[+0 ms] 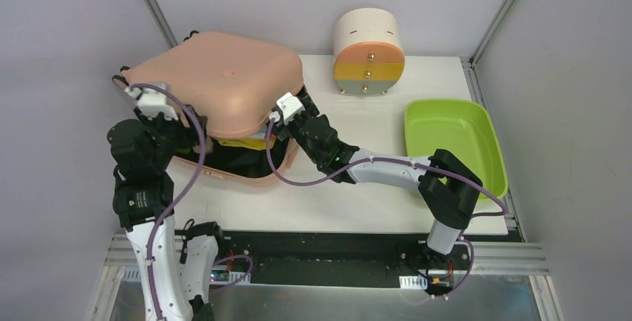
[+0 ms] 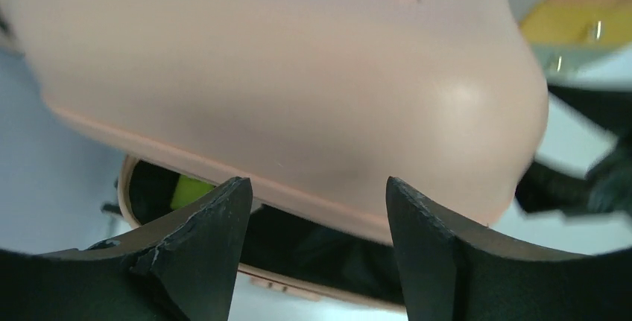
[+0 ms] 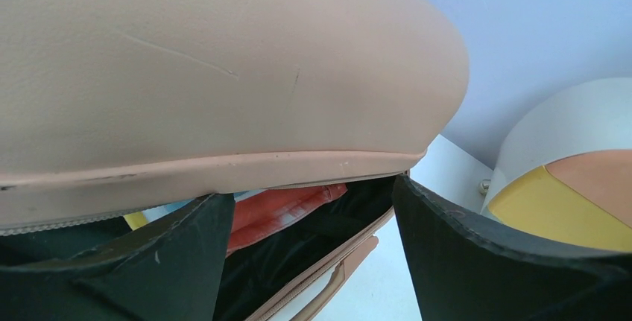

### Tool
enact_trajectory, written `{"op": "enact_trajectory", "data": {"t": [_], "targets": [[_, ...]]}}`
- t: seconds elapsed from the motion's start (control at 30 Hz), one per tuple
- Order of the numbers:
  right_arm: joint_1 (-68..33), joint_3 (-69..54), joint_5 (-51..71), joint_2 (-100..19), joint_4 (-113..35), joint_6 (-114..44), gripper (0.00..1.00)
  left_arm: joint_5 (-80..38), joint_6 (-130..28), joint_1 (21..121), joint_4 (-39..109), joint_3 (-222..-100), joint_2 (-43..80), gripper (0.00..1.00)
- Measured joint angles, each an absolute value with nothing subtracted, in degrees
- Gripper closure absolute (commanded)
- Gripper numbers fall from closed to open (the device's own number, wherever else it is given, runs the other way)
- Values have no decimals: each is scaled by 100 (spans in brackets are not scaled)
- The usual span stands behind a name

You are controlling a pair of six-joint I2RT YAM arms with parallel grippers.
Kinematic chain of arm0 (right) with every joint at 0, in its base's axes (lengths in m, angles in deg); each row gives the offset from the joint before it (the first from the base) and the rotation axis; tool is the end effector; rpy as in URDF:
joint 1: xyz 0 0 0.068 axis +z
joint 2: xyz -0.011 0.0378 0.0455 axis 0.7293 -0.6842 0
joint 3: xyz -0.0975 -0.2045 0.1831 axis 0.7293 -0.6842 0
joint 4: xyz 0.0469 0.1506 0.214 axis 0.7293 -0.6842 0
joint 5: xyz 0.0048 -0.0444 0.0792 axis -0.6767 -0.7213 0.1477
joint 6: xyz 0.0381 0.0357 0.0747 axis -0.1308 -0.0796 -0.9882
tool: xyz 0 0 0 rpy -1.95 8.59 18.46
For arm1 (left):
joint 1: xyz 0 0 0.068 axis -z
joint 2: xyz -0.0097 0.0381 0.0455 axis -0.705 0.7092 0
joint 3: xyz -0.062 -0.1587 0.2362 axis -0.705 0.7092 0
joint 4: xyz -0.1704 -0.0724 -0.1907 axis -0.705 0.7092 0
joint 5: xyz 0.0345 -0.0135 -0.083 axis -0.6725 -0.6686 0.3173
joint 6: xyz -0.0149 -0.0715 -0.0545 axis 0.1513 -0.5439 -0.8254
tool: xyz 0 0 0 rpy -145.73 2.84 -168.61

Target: Open, take out, and arrange the luggage

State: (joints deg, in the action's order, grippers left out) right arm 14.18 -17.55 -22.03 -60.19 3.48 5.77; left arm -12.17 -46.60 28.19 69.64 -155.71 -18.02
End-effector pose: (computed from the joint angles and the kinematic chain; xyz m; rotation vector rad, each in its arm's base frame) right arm 0.2515 0.3843 0.3173 -0.8065 1.2123 0.0805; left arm 0.1429 0.0172 0.4490 -0.1141 1.6417 -0.1257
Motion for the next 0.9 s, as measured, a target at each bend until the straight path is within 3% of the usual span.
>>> {"op": "enact_trajectory", "data": {"t": [0.2, 0.43, 0.9], "targets": [[1355, -1534, -2304, -6051, 114, 297, 20, -435, -1618, 3354, 6734, -14649, -2434, 29], [1193, -1377, -2291, -6075, -140, 2, 20, 160, 732, 3363, 6548, -14048, -2810, 29], [881, -1209, -2252, -6257, -373, -430, 20, -579, 2653, 4117, 6424, -14002, -1754, 26]]}}
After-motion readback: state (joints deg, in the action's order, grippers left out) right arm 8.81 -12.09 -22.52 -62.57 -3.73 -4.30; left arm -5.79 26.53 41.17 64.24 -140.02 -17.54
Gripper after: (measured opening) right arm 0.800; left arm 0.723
